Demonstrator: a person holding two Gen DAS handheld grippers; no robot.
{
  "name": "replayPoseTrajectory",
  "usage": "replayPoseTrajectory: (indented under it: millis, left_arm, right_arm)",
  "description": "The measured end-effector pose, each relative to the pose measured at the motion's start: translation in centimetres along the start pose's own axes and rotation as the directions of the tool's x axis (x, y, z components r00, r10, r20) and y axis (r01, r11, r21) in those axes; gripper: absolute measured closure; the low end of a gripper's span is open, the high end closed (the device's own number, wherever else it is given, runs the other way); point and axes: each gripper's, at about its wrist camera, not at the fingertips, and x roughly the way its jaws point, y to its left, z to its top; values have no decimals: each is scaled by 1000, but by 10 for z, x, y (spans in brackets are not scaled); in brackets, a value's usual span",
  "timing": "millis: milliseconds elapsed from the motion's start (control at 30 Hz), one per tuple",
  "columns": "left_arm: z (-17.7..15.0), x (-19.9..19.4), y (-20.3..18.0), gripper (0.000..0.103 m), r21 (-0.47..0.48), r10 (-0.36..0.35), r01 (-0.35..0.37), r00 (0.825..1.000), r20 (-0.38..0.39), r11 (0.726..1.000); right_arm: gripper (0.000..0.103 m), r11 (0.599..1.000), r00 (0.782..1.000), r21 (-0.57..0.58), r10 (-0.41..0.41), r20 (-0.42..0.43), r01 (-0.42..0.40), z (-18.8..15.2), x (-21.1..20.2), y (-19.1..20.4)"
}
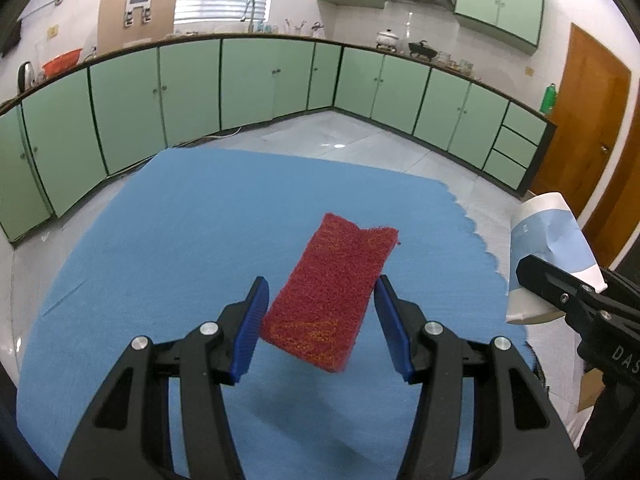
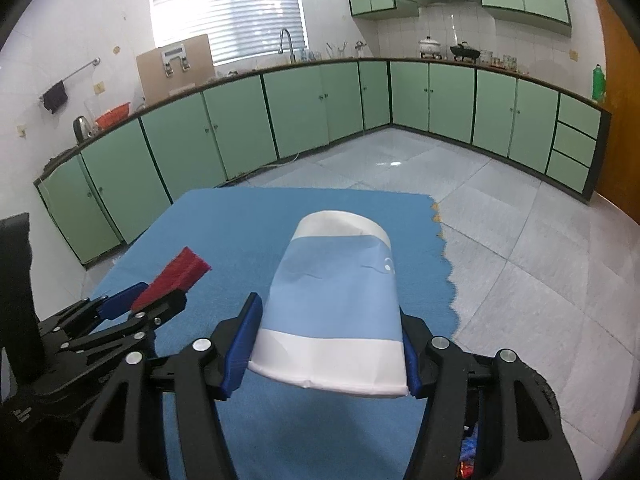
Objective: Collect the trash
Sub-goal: 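Carry the red pad and white-and-blue container over the black bin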
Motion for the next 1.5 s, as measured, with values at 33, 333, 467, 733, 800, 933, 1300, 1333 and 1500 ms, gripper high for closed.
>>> replayPoseTrajectory:
  millis: [33, 333, 467, 733, 800, 933, 1300, 1333, 1500]
  left_arm:
    - [0, -3, -6, 50, 5, -4, 4, 1000, 4, 1000]
    - [-10, -28, -58, 51, 43, -64, 62, 997, 44, 997]
    - [-16, -34, -91, 51, 74, -104, 101, 994, 44, 992]
    - [-38, -39, -147, 51, 123, -180, 175, 983, 33, 977]
    - [-44, -40, -161, 51, 134, -200, 194, 979, 30, 972]
    - [-54, -40, -189, 50, 159, -235, 229, 972, 21, 960]
    - [-84, -24, -249, 50, 218, -302, 302, 953, -36, 928]
    - [-88, -22, -255, 50, 225, -305, 306, 951, -40, 925]
    - [-97, -11, -270, 50, 245, -309, 314, 949, -60, 917]
  right_arm:
    - [44, 1000, 1000, 2, -2, 9, 2, -1, -7, -4]
    - [44, 998, 997, 41, -39, 64, 37, -10, -55, -42]
    - [44, 996, 994, 62, -75, 77, 70, -20, -73, -65]
    - [43, 982, 985, 113, -157, 76, 148, -38, -101, -113]
    - [43, 977, 981, 128, -179, 75, 169, -42, -107, -125]
    - [43, 967, 974, 154, -216, 72, 203, -51, -119, -148]
    - [43, 943, 957, 192, -285, 44, 272, -79, -141, -195]
    - [43, 941, 956, 194, -290, 41, 277, -81, -142, -199]
    - [43, 935, 953, 201, -301, 17, 292, -94, -140, -218]
